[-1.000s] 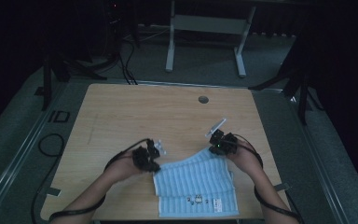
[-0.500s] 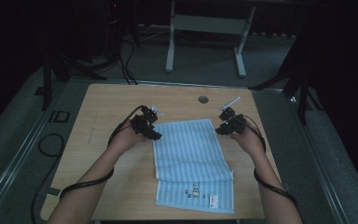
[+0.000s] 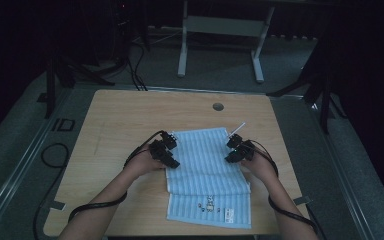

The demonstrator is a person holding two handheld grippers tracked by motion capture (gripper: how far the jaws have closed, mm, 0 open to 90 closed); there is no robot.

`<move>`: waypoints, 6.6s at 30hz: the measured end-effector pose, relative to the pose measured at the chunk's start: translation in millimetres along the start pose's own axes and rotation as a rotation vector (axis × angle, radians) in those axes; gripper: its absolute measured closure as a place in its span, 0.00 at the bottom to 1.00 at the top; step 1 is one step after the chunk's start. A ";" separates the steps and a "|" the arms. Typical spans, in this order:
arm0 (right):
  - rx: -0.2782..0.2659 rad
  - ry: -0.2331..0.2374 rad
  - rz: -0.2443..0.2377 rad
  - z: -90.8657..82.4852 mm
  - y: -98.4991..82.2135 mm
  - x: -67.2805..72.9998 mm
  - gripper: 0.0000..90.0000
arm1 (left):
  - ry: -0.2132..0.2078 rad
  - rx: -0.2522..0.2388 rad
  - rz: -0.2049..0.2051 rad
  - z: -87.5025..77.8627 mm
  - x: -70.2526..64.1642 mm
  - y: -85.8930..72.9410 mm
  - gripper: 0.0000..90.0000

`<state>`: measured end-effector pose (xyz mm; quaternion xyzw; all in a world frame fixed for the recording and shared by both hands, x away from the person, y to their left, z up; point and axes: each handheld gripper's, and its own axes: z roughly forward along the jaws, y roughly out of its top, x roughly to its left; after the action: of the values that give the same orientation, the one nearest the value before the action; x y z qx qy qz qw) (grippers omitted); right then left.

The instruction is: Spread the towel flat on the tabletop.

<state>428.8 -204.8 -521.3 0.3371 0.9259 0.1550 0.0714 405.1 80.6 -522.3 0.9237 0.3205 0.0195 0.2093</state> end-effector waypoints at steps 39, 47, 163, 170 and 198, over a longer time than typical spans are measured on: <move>-0.048 0.049 -0.149 -51.0 -17.3 26.1 0.69 | -0.031 -0.129 0.243 -48.8 -46.4 -9.5 0.51; -0.028 0.116 -0.232 -50.1 -67.1 77.4 0.65 | -0.118 -0.090 0.304 -29.0 -79.8 -46.3 0.51; -0.086 0.056 -0.379 -77.6 -52.6 106.5 0.99 | -0.056 -0.159 0.266 -70.4 -111.1 -66.4 0.79; 0.027 0.108 -0.399 -37.8 -57.9 118.6 0.94 | -0.124 -0.030 0.310 -26.3 -126.0 -68.6 0.80; -0.025 0.132 -0.353 -26.6 -33.0 101.3 0.81 | 0.082 -0.087 0.247 -38.3 -56.5 -3.5 0.75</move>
<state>325.3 -169.6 -510.1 0.1576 0.9713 0.1737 0.0407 351.7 63.5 -483.3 0.9446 0.2113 0.0969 0.2317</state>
